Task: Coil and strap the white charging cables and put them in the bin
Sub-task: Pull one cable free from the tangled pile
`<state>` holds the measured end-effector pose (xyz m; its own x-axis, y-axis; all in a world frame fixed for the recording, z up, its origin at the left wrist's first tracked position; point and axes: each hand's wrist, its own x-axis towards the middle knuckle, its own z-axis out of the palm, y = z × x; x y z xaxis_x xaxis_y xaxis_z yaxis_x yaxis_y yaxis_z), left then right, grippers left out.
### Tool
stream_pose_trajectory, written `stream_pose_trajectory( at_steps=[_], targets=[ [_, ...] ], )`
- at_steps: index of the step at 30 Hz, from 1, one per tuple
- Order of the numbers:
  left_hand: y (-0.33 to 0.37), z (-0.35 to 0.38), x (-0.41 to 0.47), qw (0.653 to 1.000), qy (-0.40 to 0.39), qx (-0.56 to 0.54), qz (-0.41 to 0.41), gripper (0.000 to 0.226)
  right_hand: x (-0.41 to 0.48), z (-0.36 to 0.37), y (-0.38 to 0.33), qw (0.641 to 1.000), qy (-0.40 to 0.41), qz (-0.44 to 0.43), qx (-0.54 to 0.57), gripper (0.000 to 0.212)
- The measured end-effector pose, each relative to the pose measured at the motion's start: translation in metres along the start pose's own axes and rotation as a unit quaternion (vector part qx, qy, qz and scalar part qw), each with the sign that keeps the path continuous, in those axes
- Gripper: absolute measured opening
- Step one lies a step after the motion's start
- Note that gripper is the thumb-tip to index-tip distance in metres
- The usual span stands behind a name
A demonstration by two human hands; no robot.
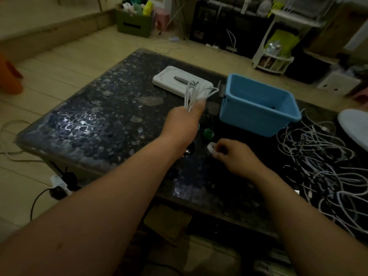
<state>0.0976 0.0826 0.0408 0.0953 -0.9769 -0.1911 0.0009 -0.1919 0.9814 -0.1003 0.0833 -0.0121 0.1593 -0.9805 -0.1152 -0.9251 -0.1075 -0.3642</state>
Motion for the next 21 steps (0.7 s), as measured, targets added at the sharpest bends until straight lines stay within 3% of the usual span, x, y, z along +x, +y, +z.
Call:
stream_pose_trajectory(
  at_steps=[2,4,7,10,14,21],
  targets=[
    [-0.004,0.008,-0.001,0.999,-0.032,0.014,0.010,0.027,-0.010,-0.018,0.000,0.986,0.012,-0.003,0.167,0.016],
    [-0.006,0.020,-0.001,0.996,-0.084,0.033,0.026,0.016,-0.025,-0.039,0.001,0.942,0.002,0.007,0.334,0.013],
    [-0.010,0.040,-0.004,0.987,-0.138,0.074,0.045,0.015,-0.045,-0.057,0.011,0.886,-0.001,0.021,0.462,0.010],
    [-0.013,0.058,-0.010,0.974,-0.175,0.125,0.076,0.017,-0.062,-0.062,0.022,0.910,0.037,0.033,0.411,0.009],
    [-0.023,0.082,-0.016,0.955,-0.163,0.206,0.136,0.013,-0.071,-0.054,0.036,0.924,0.104,0.059,0.362,0.014],
    [-0.022,0.120,-0.025,0.943,-0.170,0.209,0.194,0.013,-0.077,-0.055,0.057,0.928,0.140,0.051,0.342,0.021]
  ],
)
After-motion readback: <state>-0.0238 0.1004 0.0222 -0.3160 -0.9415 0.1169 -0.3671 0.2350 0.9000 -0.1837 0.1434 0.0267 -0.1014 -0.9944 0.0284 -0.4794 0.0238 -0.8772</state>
